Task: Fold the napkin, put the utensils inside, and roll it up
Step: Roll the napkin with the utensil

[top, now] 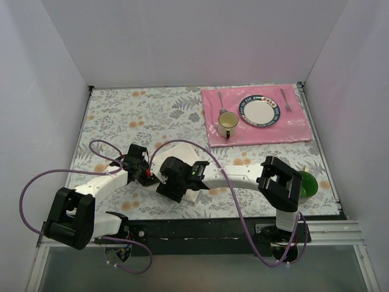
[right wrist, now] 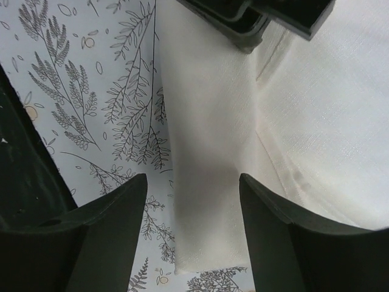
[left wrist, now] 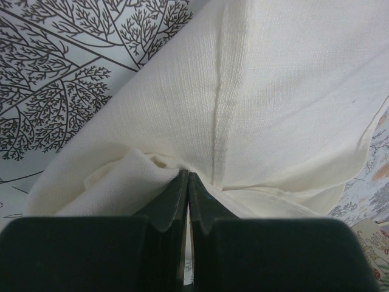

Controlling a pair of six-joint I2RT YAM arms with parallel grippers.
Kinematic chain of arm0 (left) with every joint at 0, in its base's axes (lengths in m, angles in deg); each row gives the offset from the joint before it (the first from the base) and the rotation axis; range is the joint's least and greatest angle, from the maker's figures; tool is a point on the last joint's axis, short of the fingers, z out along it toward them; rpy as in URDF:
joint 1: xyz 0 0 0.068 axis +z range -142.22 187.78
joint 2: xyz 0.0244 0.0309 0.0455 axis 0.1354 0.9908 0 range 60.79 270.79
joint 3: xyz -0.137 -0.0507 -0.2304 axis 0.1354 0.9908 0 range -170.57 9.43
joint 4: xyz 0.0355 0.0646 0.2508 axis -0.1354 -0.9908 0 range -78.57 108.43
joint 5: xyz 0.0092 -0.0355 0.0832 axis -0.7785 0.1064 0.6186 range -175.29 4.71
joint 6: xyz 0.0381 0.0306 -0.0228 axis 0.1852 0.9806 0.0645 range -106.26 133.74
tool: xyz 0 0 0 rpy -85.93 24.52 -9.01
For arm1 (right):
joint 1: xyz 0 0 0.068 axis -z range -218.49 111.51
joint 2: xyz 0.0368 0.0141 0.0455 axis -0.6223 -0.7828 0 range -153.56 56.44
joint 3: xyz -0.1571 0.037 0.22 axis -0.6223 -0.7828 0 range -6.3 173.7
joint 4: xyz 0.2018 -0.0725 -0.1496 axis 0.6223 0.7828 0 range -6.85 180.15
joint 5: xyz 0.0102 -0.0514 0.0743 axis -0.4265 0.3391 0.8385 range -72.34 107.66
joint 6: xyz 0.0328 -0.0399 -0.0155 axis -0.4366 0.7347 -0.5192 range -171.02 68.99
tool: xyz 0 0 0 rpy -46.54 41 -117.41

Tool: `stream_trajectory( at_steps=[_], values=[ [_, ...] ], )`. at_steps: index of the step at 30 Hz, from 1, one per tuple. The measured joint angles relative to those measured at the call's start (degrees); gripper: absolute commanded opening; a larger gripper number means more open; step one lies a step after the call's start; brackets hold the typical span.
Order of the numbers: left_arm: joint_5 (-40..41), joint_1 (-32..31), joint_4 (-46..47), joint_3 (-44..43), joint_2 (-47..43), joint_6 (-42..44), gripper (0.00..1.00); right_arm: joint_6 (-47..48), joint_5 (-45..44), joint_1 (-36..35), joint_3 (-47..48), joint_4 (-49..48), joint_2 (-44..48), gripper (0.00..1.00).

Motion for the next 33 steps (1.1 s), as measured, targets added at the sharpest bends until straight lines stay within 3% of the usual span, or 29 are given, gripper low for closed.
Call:
stream_trajectory(
  at_steps=[8, 14, 17, 21, 31, 33],
  values=[
    [0.0, 0.0, 0.0, 0.0, 0.0, 0.0, 0.0, 0.8, -1.7, -0.5, -3.9, -3.2, -1.2, 0.68],
    [0.0, 0.0, 0.0, 0.0, 0.0, -0.1, 0.0, 0.7, -3.0, -0.8, -6.6, -6.9, -1.2, 0.62],
    [0.0, 0.0, 0.0, 0.0, 0.0, 0.0, 0.0, 0.5, -3.5, -0.8, -7.8, -10.1, -1.2, 0.56],
    [0.0, 0.2, 0.0, 0.0, 0.0, 0.0, 0.01, 0.3, -3.7, -0.7, -8.7, -14.1, -1.6, 0.38],
    [1.5, 4.9, -4.7, -2.8, -1.2, 3.6, 0.27, -1.3, 1.7, 2.6, -6.8, -21.8, -5.6, 0.14],
    [1.5, 6.9, -7.0, -4.7, -2.3, 4.3, 0.41, -2.1, 3.8, 3.3, -6.2, -22.5, -6.3, 0.1]
  ],
)
